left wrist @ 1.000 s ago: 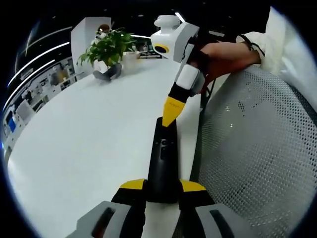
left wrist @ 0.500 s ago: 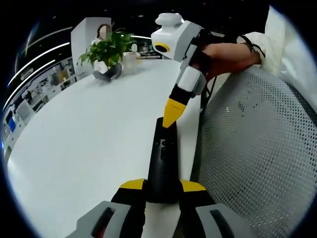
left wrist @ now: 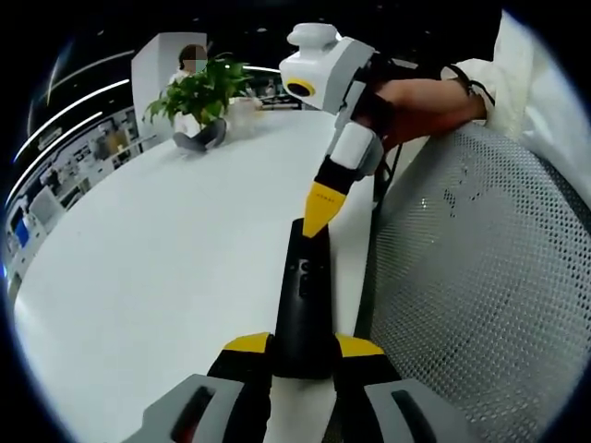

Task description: Press the specified remote control buttons in sequence, fully releasing each button before pressing the next.

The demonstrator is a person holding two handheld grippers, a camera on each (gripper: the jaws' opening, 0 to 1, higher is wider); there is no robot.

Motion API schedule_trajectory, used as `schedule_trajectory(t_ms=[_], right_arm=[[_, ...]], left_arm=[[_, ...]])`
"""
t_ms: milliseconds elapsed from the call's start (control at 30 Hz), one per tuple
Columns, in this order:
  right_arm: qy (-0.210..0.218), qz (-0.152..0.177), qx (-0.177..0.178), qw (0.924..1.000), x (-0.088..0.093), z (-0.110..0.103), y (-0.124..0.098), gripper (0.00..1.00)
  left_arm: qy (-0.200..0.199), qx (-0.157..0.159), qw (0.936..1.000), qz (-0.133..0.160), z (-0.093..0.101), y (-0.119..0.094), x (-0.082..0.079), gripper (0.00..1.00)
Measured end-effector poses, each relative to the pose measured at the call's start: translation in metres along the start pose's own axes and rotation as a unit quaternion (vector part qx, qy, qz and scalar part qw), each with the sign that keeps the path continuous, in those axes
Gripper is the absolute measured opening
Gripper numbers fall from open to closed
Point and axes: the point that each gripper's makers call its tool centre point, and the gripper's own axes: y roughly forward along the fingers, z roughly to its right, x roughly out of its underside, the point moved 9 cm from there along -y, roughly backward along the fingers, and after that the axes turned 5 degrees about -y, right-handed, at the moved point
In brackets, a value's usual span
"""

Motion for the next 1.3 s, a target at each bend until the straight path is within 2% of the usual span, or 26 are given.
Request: schedule_trajectory(t_ms=[167, 300, 867, 1000, 1300], right_arm=[[0.008, 0.000, -0.002, 1.0000, 0.000, 0.002, 0.000, 0.00], [-0.009, 0.007, 0.010, 0.9999, -0.002, 0.003, 0.000, 0.00], [-0.017, 0.001, -0.014, 0.9997, -0.002, -0.006, 0.005, 0.00], [-0.034, -0.005, -0.005, 0.9994, -0.001, -0.008, 0.007, 0.00], [-0.036, 0.004, 0.001, 0.9993, 0.001, -0.007, 0.008, 0.00]], left_arm=[[0.000, -0.001, 1.0000, 0.002, 0.001, 0.000, -0.001, 0.25], [0.002, 0.001, 1.0000, 0.001, 0.003, 0.001, -0.001, 0.25], [0.012, 0.010, 0.9999, 0.004, 0.005, 0.002, -0.001, 0.25], [0.011, 0.011, 0.9999, 0.004, 0.004, 0.002, -0.001, 0.25], [0.011, 0.011, 0.9999, 0.006, 0.004, 0.002, -0.001, 0.25]])
